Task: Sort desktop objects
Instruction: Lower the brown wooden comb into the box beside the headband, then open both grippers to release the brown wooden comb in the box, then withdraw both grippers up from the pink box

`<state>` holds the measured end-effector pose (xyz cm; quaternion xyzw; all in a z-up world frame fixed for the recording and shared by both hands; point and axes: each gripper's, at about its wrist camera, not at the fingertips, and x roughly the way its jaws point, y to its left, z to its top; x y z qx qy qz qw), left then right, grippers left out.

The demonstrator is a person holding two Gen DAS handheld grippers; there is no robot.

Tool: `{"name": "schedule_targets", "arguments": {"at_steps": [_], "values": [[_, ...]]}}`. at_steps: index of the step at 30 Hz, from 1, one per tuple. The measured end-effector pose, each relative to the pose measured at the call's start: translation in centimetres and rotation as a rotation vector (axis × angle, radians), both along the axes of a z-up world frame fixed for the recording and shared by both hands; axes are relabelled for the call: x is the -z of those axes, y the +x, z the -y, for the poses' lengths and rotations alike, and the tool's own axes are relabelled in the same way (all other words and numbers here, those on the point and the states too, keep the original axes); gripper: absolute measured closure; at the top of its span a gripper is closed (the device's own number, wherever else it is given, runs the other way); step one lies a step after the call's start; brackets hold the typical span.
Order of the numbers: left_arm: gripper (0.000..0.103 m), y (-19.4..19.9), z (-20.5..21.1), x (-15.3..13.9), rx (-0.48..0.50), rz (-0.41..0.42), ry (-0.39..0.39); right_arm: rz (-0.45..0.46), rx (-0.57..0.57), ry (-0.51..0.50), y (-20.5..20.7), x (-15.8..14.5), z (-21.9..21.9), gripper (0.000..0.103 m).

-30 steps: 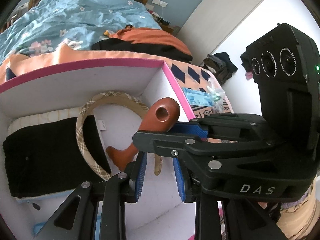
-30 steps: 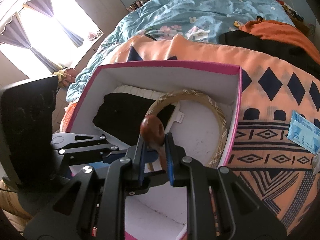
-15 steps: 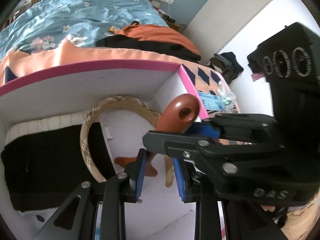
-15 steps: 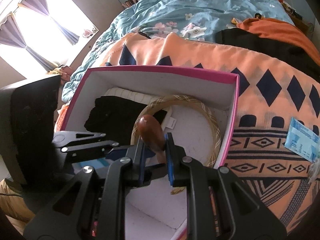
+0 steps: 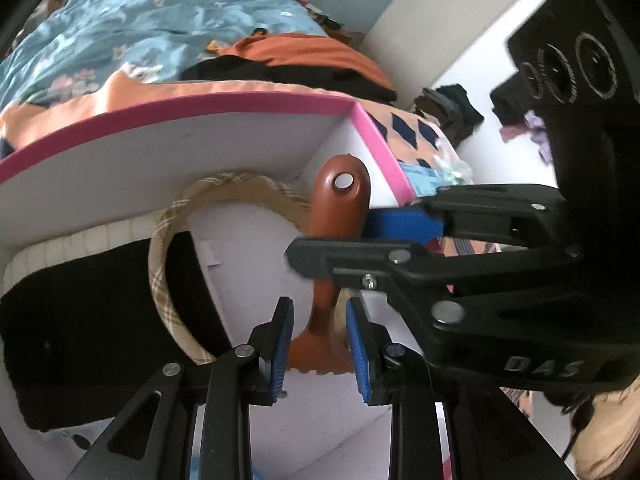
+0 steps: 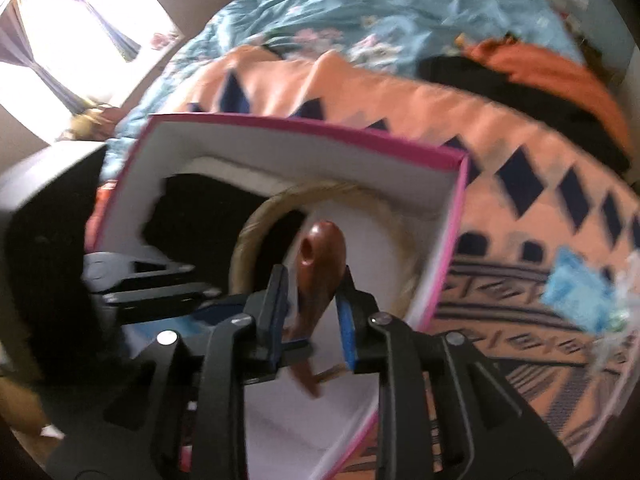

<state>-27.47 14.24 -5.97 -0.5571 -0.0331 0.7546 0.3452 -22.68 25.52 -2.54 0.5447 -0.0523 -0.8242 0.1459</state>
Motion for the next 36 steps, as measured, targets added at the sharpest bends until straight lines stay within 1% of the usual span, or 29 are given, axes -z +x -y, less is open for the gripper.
{"name": "schedule_targets", "arguments": {"at_steps": [2, 3, 4, 5, 6, 8, 12, 13, 15, 16, 19, 21, 23, 24, 27, 29, 33, 36], "values": [[0.077, 0.0, 0.5, -0.4, -0.025, -0.022, -0.004, -0.045, 0.021, 0.033, 0.1, -0.5, 0.2, 0.050], [0.075, 0.0, 0.8, -0.6, -0.038, -0.030, -0.003, -0.064, 0.026, 0.050, 0.2, -0.7, 0.3, 0.047], [0.071, 0.1, 1.1, -0.7, -0.046, -0.034, 0.001, -0.076, 0.028, 0.064, 0.3, -0.8, 0.3, 0.046], [0.062, 0.2, 1.4, -0.9, -0.059, -0.040, 0.001, -0.087, 0.033, 0.077, 0.4, -0.8, 0.4, 0.045], [0.058, 0.4, 1.7, -1.1, -0.070, -0.050, -0.002, -0.100, 0.044, 0.076, 0.6, -0.9, 0.2, 0.045], [0.042, 1.0, 2.2, -1.8, -0.095, -0.094, -0.015, -0.117, 0.053, 0.066, 1.2, -1.2, 0.1, 0.045], [0.034, 2.2, 3.1, -2.9, -0.128, -0.144, -0.024, -0.153, 0.087, 0.009, 3.1, -2.0, -0.4, 0.045], [0.029, 2.6, 3.3, -3.2, -0.136, -0.160, -0.032, -0.164, 0.092, -0.006, 3.7, -2.2, -0.5, 0.045], [0.023, 3.9, 3.6, -4.1, -0.150, -0.213, -0.052, -0.186, 0.089, -0.041, 5.0, -2.8, -0.4, 0.045], [0.019, 4.4, 3.8, -4.5, -0.156, -0.234, -0.059, -0.197, 0.088, -0.055, 5.6, -3.1, -0.4, 0.045], [0.017, 5.7, 4.1, -5.3, -0.171, -0.277, -0.082, -0.225, 0.089, -0.095, 7.7, -3.9, -0.3, 0.045], [0.013, 7.0, 4.3, -5.8, -0.183, -0.309, -0.114, -0.247, 0.087, -0.101, 9.1, -4.3, -0.1, 0.044], [0.002, 8.2, 4.7, -6.1, -0.196, -0.325, -0.136, -0.264, 0.080, -0.105, 10.5, -4.6, 0.3, 0.043], [0.000, 8.7, 4.8, -6.2, -0.203, -0.333, -0.147, -0.276, 0.072, -0.103, 11.3, -4.7, 0.4, 0.041], [0.000, 10.3, 5.1, -6.2, -0.214, -0.342, -0.192, -0.309, 0.079, -0.083, 13.6, -4.9, 0.9, 0.036], [0.000, 11.2, 5.7, -5.9, -0.229, -0.332, -0.209, -0.307, 0.084, -0.105, 15.1, -4.7, 1.1, 0.036], [0.000, 12.8, 7.0, -5.5, -0.263, -0.294, -0.203, -0.293, 0.085, -0.075, 17.6, -3.8, 1.9, 0.034], [0.000, 13.6, 8.0, -5.2, -0.292, -0.277, -0.201, -0.253, 0.068, -0.079, 19.0, -2.5, 2.9, 0.034]]}}
